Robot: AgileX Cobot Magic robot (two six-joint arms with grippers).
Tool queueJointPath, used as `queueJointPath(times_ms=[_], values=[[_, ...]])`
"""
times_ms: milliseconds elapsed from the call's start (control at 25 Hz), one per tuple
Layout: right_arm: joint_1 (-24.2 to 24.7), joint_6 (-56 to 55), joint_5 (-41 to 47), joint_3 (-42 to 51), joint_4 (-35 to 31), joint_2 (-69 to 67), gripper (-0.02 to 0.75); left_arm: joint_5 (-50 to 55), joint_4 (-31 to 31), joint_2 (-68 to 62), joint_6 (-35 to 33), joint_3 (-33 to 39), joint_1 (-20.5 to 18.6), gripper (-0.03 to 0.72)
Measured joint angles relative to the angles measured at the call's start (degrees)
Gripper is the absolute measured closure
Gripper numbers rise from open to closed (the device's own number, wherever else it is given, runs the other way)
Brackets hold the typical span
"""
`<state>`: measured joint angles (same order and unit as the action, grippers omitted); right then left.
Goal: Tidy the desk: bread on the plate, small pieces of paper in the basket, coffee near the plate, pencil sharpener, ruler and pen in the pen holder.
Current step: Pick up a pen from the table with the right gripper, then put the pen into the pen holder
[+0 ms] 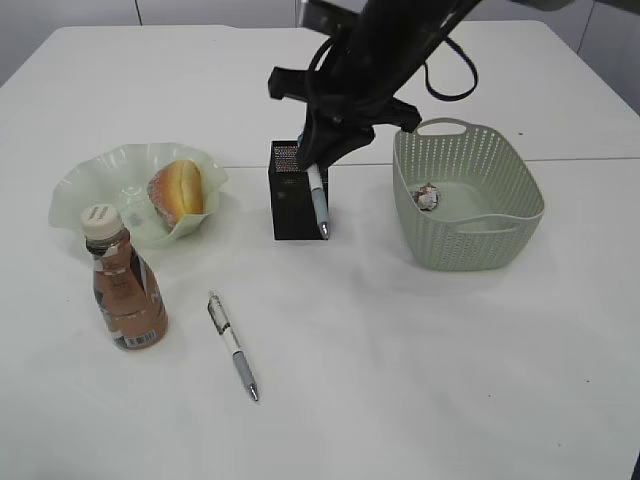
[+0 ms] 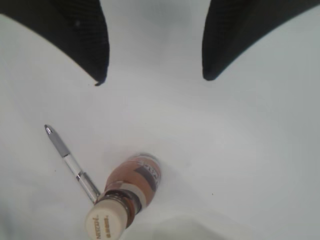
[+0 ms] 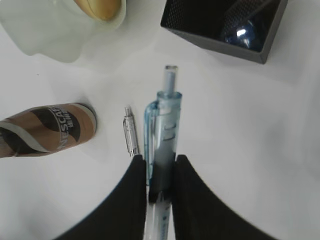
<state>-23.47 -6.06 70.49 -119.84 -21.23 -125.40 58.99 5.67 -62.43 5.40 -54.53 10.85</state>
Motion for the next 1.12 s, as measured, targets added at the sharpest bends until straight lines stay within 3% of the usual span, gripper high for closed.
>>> queueJointPath(times_ms=[400, 640, 1120], values=[[8.3, 20.1, -3.5, 0.0, -18.4, 0.9, 0.656, 0.0, 0.4, 0.0, 0.0, 0.0, 0.0, 0.255], [10.5, 35.9, -9.0, 0.0, -35.7, 0.5, 0.656, 0.0, 0.5, 0.0, 0.0, 0.0, 0.0, 0.255], [13.5, 62.5, -14.3, 0.0, -52.8, -6.9, 0.657, 0.3, 2.8, 0.0, 0.0, 0.0, 0.0, 0.255]])
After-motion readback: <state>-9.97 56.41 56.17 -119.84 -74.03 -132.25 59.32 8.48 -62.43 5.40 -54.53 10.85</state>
